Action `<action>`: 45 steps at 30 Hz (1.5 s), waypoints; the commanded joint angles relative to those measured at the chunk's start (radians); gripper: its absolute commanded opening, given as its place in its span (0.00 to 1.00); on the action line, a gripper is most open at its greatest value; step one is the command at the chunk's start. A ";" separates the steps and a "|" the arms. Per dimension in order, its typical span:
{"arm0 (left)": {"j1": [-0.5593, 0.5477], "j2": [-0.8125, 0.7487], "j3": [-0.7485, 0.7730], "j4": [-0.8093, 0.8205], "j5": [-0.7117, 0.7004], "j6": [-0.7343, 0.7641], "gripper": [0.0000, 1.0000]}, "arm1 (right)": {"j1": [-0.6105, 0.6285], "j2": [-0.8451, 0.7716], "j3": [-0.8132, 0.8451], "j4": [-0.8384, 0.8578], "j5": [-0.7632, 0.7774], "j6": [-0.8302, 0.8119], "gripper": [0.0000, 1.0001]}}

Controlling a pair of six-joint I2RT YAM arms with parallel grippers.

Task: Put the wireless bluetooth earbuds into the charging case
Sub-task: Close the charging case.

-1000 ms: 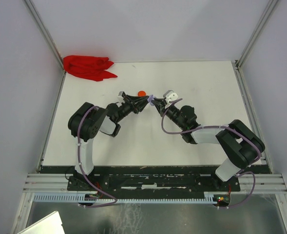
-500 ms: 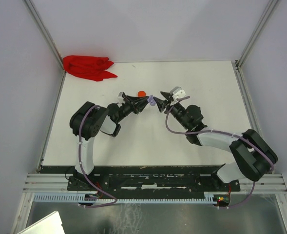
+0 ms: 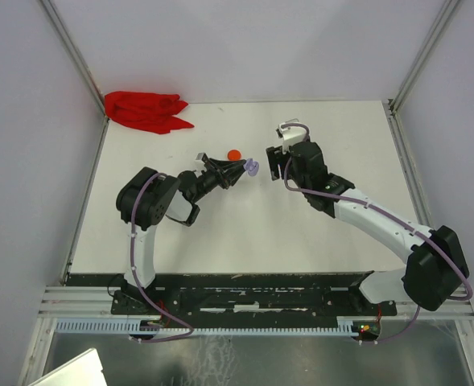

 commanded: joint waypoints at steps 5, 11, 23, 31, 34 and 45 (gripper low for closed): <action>-0.002 0.003 -0.013 0.198 -0.082 -0.032 0.03 | 0.004 0.016 -0.091 -0.023 -0.062 -0.017 0.94; -0.017 0.011 -0.025 0.185 -0.142 -0.063 0.03 | 0.053 0.095 -0.091 0.050 -0.083 -0.063 1.00; -0.036 -0.013 -0.051 0.182 -0.174 -0.094 0.03 | 0.160 0.306 -0.079 0.397 0.138 -0.188 1.00; -0.036 -0.027 -0.080 0.191 -0.172 -0.095 0.03 | 0.161 0.379 -0.059 0.500 0.215 -0.225 1.00; -0.035 -0.026 -0.084 0.196 -0.170 -0.098 0.03 | 0.162 0.397 -0.043 0.504 0.237 -0.236 0.99; -0.035 -0.017 -0.097 0.201 -0.171 -0.094 0.03 | 0.161 0.366 -0.081 0.546 0.313 -0.288 1.00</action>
